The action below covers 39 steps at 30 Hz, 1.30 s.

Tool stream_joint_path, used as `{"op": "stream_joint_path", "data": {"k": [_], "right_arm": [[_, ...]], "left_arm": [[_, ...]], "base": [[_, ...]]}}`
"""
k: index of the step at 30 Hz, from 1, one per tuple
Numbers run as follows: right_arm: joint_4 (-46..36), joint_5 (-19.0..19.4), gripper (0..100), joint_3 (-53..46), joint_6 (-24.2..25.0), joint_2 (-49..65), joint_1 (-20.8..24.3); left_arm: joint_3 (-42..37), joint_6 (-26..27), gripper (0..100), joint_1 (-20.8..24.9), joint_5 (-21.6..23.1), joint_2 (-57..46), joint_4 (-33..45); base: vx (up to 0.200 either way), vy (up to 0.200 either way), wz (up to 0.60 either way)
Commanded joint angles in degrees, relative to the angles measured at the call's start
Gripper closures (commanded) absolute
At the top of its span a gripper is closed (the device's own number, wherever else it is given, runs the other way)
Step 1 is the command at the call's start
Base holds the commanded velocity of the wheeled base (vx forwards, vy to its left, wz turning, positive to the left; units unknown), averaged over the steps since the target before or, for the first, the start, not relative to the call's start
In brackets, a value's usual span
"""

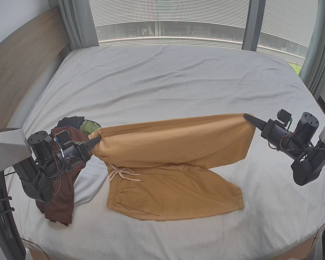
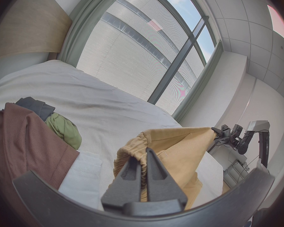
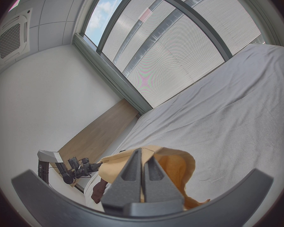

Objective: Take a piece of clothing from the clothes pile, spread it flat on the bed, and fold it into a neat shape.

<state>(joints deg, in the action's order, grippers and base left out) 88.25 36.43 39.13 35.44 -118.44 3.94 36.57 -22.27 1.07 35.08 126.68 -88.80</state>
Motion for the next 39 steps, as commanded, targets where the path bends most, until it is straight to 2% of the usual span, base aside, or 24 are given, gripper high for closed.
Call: {"op": "stream_joint_path", "data": {"k": [1,7,16,22,28,39], "right_arm": [[-0.01,-0.13,100,0.33,-0.19,-0.82,0.72],[-0.44,-0.04,100,5.96,-0.28,-5.04,1.07],[-0.62,0.05,100,14.39,-0.19,-12.86,-0.25],[-0.62,0.14,100,22.48,-0.11,-19.54,-1.30],[-3.87,-0.48,100,29.77,0.16,-22.80,-1.30],[-8.53,-0.57,100,37.16,0.16,-25.35,-1.30]], "left_arm": [[1.57,-0.32,100,0.60,-1.69,-0.03,-0.06],[5.00,-0.67,100,1.65,-5.64,3.48,-0.06],[12.30,-0.76,100,1.83,-8.10,9.19,-0.06],[20.91,-1.02,100,2.62,-12.94,14.64,0.03],[26.09,-5.06,100,4.46,-15.40,17.98,0.03],[32.86,-7.00,100,4.73,-17.42,21.85,0.11]], "base": [[0.000,0.000,0.00],[0.000,0.000,0.00],[0.000,0.000,0.00],[0.000,0.000,0.00],[0.000,0.000,0.00],[0.000,0.000,0.00]]}}
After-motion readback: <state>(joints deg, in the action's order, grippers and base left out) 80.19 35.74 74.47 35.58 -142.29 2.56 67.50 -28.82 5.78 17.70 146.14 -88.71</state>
